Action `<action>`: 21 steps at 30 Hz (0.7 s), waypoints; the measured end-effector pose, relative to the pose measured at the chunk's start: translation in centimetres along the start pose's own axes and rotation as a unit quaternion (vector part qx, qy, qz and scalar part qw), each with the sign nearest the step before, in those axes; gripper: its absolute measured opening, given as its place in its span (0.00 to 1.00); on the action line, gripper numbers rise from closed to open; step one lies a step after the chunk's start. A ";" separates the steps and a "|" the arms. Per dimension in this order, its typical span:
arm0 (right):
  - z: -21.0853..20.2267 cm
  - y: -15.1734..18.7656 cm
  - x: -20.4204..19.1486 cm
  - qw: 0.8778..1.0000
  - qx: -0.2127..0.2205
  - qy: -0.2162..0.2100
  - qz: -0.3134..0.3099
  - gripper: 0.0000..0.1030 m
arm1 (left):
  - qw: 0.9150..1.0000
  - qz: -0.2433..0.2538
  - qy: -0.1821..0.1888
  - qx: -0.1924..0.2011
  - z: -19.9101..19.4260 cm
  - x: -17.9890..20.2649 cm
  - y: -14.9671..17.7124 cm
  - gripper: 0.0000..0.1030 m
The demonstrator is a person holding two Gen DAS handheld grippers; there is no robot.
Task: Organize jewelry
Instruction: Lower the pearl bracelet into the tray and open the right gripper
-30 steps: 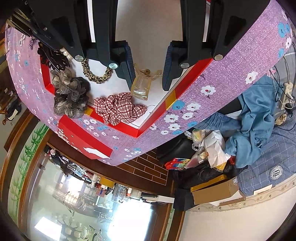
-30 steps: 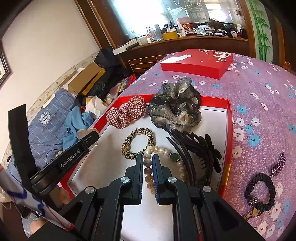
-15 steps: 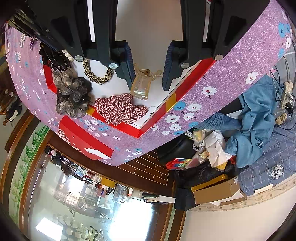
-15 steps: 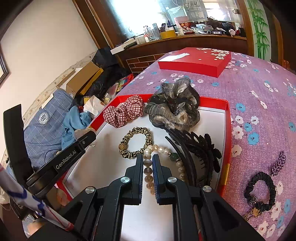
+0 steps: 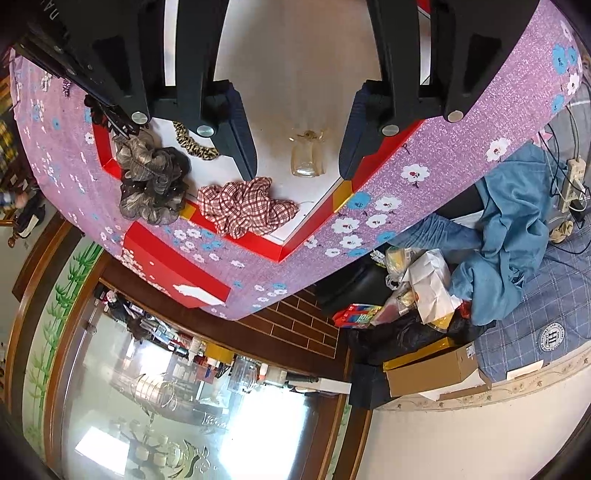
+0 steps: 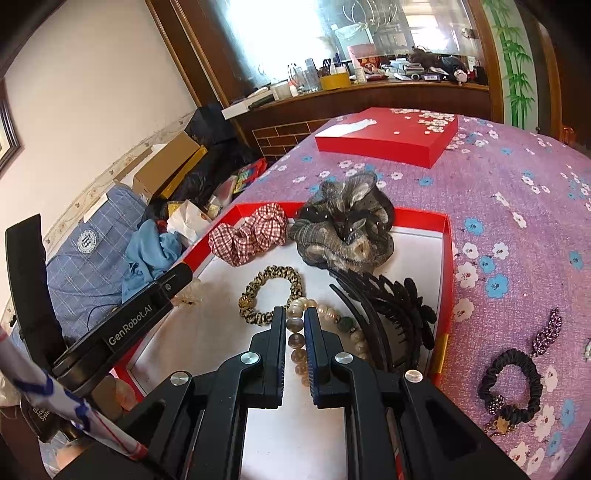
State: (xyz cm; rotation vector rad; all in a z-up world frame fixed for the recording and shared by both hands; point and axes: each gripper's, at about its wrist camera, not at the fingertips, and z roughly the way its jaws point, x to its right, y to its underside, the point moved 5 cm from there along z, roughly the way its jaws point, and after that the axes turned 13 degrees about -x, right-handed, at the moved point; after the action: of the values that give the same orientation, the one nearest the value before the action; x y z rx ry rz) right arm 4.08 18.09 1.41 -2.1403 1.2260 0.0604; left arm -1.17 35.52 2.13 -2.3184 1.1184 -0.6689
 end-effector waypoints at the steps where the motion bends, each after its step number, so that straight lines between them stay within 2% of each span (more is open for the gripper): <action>1: -0.1 -0.1 0.0 1.000 0.003 0.001 0.001 0.12 | 1.000 0.000 0.001 0.003 -0.2 0.0 0.0 0.45; 11: -1.1 -0.3 0.1 1.000 0.025 -0.002 0.010 0.12 | 1.000 -0.001 0.004 0.016 -0.7 0.1 -0.2 0.48; 21: -2.0 -0.7 0.8 0.999 0.036 -0.005 0.031 0.12 | 0.999 0.007 -0.005 0.051 -1.8 0.5 -0.6 0.51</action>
State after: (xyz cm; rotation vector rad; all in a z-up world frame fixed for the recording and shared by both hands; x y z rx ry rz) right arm 4.47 16.60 3.08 -2.0382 1.2714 0.0528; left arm -1.63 35.05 4.04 -2.2248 1.0698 -0.6911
